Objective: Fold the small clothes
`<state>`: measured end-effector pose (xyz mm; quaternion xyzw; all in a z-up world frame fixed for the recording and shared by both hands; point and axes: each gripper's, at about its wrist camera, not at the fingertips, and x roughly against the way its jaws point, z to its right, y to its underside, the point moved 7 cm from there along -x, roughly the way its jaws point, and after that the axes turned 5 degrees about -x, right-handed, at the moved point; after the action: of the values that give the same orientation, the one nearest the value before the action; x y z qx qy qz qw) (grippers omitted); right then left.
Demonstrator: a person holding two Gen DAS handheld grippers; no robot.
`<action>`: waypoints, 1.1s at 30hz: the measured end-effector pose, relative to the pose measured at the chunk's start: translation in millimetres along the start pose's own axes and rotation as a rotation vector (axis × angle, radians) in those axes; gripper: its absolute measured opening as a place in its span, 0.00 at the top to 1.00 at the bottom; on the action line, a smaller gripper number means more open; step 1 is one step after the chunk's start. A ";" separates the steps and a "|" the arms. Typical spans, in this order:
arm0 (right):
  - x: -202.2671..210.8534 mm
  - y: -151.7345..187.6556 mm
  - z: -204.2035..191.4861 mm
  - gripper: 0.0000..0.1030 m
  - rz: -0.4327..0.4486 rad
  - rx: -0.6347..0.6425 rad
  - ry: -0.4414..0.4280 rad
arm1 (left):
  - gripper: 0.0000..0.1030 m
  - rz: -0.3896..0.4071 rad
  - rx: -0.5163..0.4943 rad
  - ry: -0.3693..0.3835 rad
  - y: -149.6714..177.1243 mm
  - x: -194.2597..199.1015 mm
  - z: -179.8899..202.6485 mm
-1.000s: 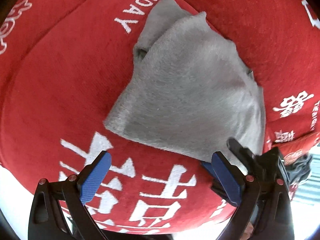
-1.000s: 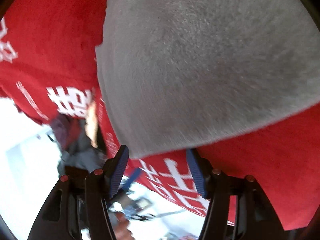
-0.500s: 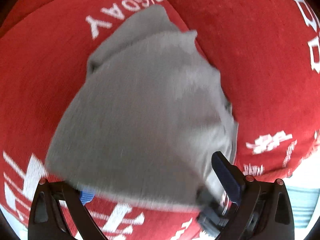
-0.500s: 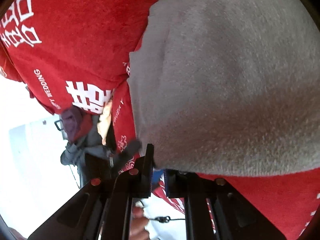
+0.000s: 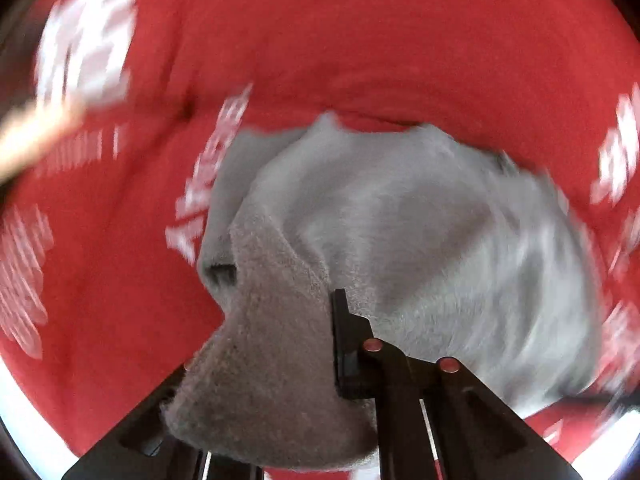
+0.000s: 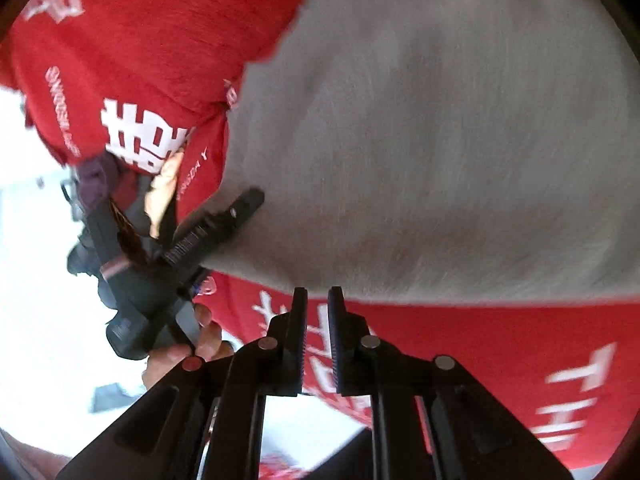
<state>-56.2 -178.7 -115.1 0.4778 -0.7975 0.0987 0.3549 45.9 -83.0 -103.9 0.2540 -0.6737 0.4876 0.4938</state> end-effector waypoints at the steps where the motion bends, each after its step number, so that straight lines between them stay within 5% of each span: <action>1: 10.5 -9.1 -4.8 0.86 0.017 0.034 0.031 | 0.89 0.022 -0.069 -0.025 -1.6 2.7 7.3; 2: 21.5 -21.9 -12.0 0.78 0.032 0.069 0.057 | 0.89 0.040 -0.128 -0.044 -3.1 4.6 13.6; 3: 27.9 -32.4 -17.9 0.48 0.035 0.090 0.063 | 0.89 0.059 -0.183 -0.061 -4.3 6.8 18.8; 5: 33.7 -60.6 -36.8 0.13 0.017 0.125 0.086 | 0.89 0.084 -0.250 -0.078 -6.7 8.8 24.4; 11: -17.2 -114.6 -112.6 0.12 -0.190 0.277 0.135 | 0.89 0.149 -0.430 -0.118 -1.8 16.8 34.6; 17: -101.9 -118.2 -153.4 0.00 -0.471 0.424 0.279 | 0.89 0.180 -0.502 -0.124 1.6 18.0 38.8; 23: -155.8 -110.8 -148.0 0.00 -0.572 0.578 0.530 | 0.89 0.191 -0.511 -0.126 4.9 20.3 38.2; 28: -174.7 -117.7 -142.0 0.01 -0.567 0.560 0.548 | 0.89 0.191 -0.510 -0.121 4.4 23.0 39.1; 29: -176.6 -118.9 -140.1 0.08 -0.559 0.562 0.555 | 0.89 0.188 -0.505 -0.118 4.1 24.5 38.5; 32: -174.5 -128.3 -132.9 0.79 -0.482 0.599 0.641 | 0.89 0.198 -0.495 -0.091 2.8 34.1 38.8; 33: -167.4 -130.9 -132.4 0.80 -0.451 0.591 0.620 | 0.89 0.204 -0.493 -0.082 2.5 37.3 39.3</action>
<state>164.0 -65.8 -153.0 0.6671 -0.4687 0.3794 0.4374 13.1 -112.5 -72.3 0.0765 -0.8135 0.3456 0.4615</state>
